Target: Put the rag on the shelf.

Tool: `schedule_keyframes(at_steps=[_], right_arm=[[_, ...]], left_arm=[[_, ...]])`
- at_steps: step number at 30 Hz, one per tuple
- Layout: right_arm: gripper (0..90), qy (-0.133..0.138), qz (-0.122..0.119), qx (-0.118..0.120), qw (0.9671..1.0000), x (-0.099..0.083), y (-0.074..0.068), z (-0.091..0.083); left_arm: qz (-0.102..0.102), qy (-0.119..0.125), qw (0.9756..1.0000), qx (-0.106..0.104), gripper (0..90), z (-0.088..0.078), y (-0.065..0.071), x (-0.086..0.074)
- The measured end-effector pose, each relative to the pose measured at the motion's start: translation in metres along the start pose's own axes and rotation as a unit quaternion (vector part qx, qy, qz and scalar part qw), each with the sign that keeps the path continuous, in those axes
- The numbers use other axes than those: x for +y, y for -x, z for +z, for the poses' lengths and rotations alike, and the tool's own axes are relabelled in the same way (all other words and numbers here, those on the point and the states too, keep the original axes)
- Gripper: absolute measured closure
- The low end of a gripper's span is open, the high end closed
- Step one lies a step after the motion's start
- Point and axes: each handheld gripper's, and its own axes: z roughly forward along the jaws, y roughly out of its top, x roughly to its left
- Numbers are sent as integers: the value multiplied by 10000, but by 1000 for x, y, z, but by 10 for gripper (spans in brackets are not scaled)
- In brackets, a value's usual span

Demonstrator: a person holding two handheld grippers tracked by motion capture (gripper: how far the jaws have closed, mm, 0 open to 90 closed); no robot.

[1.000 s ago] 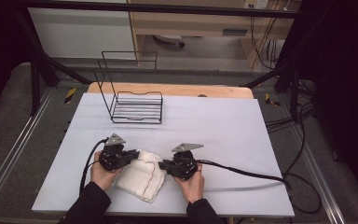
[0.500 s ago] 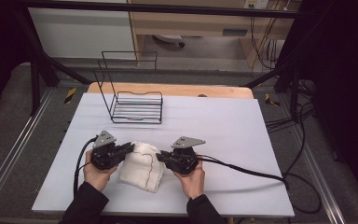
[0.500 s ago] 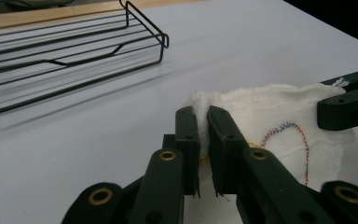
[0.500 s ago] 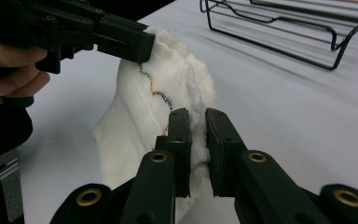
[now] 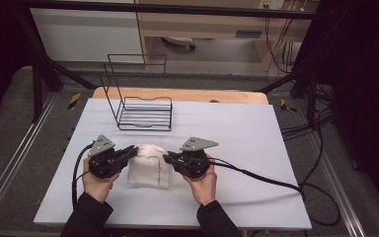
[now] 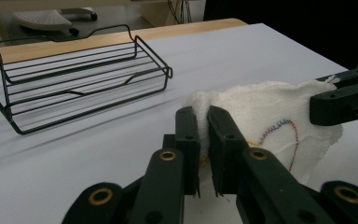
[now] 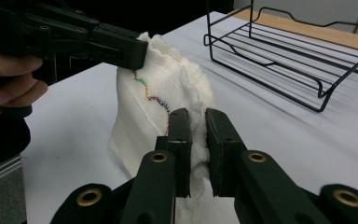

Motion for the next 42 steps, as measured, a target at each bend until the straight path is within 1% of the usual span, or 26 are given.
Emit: schedule_keyframes(at_steps=[4,11,15,20,23,24,29,37,42], right_arm=[[812,67,-114,-14,9999,5,-1,-2],[812,198,-241,-43,9995,15,-2,-6],[812,336,-313,-86,9989,20,-4,-8],[812,586,-375,-112,9975,25,-5,-9],[812,657,-396,-127,9970,27,-6,-9],[812,756,-428,-132,9961,28,-7,-9],[812,855,-508,-136,9950,31,-9,-10],[813,1038,-518,-111,9932,39,-11,-12],[813,1116,-633,-150,9916,45,-13,-13]], left_arm=[[37,122,9999,37,828,-4,2,3],[55,313,9995,64,828,-9,3,9],[67,445,9989,107,829,-13,2,12],[63,690,9975,144,829,-18,2,15],[75,803,9966,169,829,-21,2,16],[58,847,9962,176,829,-21,2,16],[68,993,9948,231,829,-25,2,19],[73,1188,9926,237,829,-32,2,25],[95,1267,9915,264,829,-34,1,29]])
